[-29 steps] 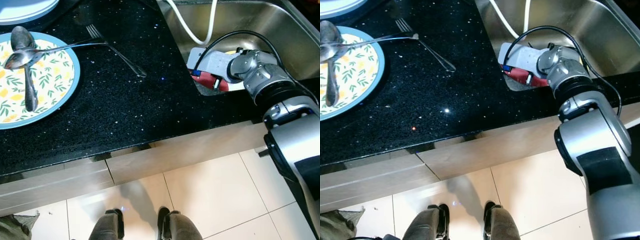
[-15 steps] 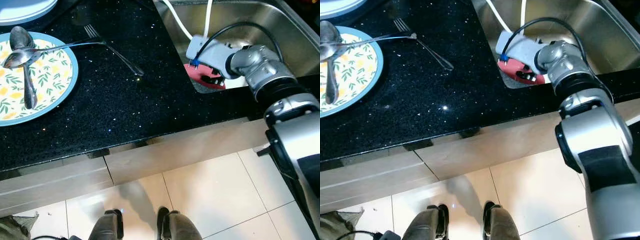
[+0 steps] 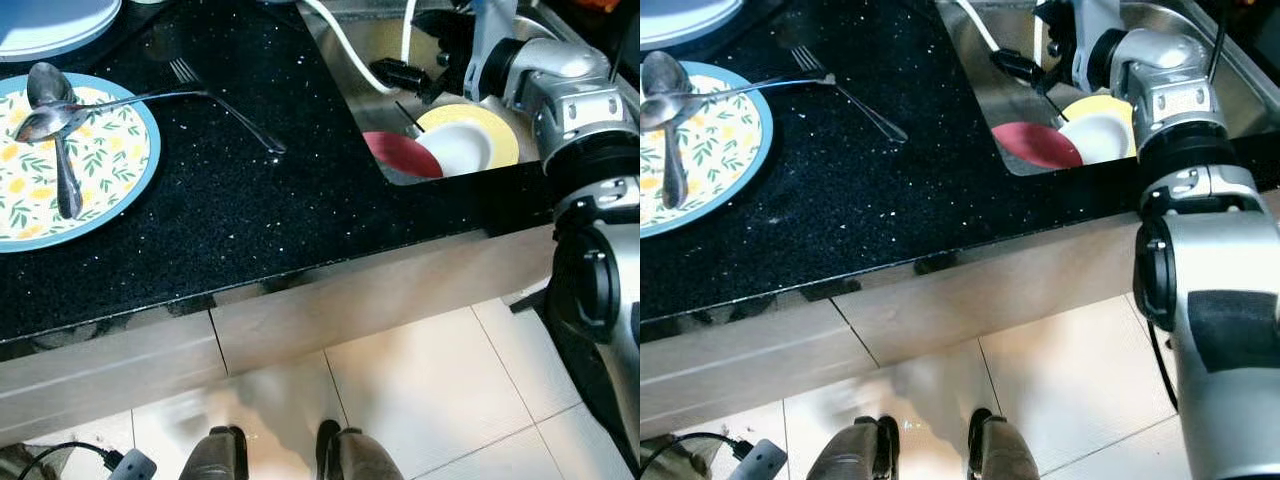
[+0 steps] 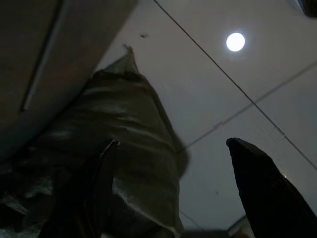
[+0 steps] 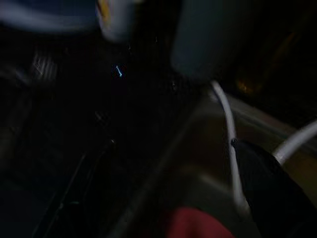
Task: Kitchen organization
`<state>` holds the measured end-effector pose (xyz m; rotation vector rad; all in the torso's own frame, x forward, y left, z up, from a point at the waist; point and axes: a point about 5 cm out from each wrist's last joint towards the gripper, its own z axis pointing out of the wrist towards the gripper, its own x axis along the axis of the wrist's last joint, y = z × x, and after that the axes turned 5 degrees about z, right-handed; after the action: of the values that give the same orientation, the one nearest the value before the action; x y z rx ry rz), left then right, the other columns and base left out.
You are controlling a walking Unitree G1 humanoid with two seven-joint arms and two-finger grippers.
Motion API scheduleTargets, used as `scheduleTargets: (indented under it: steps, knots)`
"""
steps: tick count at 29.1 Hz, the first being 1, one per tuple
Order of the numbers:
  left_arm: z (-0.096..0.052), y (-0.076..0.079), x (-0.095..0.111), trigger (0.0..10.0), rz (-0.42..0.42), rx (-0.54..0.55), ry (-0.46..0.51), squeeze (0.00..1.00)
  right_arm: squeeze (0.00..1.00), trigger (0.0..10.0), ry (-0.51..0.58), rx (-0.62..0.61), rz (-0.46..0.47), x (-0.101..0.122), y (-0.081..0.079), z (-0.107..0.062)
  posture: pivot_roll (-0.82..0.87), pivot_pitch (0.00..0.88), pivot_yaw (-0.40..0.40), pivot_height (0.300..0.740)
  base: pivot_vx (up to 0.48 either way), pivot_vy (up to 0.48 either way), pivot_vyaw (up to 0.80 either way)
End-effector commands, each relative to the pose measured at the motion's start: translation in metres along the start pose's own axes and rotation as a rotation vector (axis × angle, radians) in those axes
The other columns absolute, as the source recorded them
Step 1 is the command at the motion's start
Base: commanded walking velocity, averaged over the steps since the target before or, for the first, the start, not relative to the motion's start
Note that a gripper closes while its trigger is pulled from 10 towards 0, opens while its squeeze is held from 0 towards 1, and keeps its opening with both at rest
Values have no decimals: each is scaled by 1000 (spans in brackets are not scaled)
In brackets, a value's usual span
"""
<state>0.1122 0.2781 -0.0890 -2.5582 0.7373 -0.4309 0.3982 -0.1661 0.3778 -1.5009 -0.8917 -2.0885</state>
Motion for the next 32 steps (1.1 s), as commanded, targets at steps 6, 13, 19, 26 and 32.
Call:
scheduleTargets:
  steps: [6,13,19,26,32]
  knots:
    - [0,5,4,10000,-105,-6,6,0,0,10000,215,-14,227,-24,-31,5,69,129,-52,740,0,0,0]
    - [1,12,24,10000,-102,-37,68,0,0,10000,263,-216,378,-62,-46,1,76,105,-36,740,0,0,557]
    - [2,14,35,10000,-44,-69,98,0,0,10000,258,-282,421,-70,-55,-8,76,83,-23,740,0,0,800]
    - [1,18,37,10000,-31,-85,102,0,0,10000,215,-316,393,-75,-62,-10,79,82,-23,740,0,0,796]
    - [0,26,34,10000,-11,-116,94,0,0,10000,166,-332,362,-80,-71,-8,74,88,-23,740,0,0,797]
